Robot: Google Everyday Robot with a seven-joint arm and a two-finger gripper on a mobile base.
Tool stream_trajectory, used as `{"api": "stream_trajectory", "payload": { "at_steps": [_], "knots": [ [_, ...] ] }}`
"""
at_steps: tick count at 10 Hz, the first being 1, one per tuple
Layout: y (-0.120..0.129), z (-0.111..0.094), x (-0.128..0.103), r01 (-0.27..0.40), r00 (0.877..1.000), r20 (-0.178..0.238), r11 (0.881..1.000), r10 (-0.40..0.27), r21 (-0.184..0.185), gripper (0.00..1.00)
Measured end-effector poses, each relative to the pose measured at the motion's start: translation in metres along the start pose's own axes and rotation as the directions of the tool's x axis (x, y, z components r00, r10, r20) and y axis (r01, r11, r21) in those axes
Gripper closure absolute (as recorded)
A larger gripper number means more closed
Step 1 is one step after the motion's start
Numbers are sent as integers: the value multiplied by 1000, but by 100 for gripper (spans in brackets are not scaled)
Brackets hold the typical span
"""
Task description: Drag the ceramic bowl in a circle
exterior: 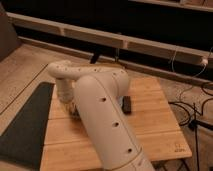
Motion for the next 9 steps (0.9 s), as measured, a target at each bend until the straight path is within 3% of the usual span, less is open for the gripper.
{"api": "stream_trajectory", "payload": {
  "at_steps": [2,4,7,9],
  "knots": [
    [-29,0,4,-65,998,14,998,65,11,100],
    [-51,-5,-15,-70,996,52,997,68,35,93],
    [-43,-3,-38,-1,999,50,998,-2,60,59],
    [-34,6,-28,18,1000,-4,997,-18,70,39]
  ]
}}
